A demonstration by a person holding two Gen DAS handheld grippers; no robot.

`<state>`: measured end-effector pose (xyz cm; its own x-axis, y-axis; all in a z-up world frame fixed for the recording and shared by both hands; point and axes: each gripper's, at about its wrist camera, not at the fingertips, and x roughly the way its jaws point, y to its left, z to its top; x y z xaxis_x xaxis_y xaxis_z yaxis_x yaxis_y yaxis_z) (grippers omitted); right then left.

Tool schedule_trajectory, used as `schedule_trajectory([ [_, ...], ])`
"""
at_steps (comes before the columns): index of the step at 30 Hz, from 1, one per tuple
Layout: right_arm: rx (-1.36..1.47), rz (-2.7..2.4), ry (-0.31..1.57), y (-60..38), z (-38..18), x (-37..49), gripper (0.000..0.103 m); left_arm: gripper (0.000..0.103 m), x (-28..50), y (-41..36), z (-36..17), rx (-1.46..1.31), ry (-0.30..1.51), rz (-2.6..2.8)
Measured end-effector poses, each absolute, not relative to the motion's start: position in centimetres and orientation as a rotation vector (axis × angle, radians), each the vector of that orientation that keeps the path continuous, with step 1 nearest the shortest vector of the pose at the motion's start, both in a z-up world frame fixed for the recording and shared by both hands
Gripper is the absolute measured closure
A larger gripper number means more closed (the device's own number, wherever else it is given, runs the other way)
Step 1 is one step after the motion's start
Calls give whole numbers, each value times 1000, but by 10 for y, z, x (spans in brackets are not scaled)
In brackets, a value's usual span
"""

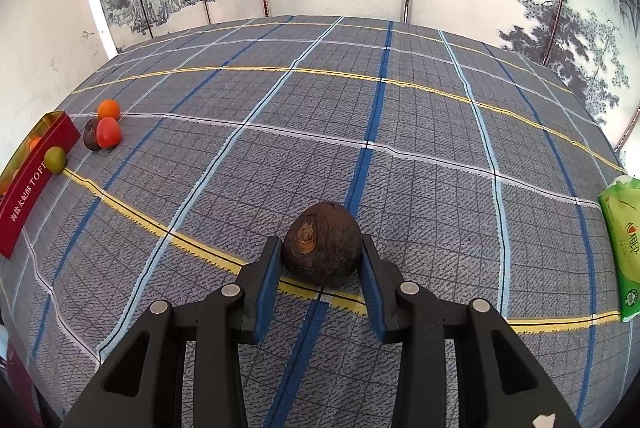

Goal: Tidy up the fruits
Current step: 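Carry the red tomato into the tin and open the left gripper, then carry the brown fruit into the tin and release with the right gripper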

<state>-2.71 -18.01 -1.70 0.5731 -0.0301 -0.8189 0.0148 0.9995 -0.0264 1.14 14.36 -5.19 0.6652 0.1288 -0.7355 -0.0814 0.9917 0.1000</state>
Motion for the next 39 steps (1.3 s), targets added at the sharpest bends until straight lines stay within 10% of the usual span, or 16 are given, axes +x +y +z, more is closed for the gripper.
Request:
schedule_trajectory([
  [18, 61, 44, 929, -163, -11, -46, 69, 42, -28, 144, -8, 74, 739, 142],
  [39, -139, 675, 879, 133, 46, 17, 69, 41, -42, 193, -14, 22, 771, 263],
])
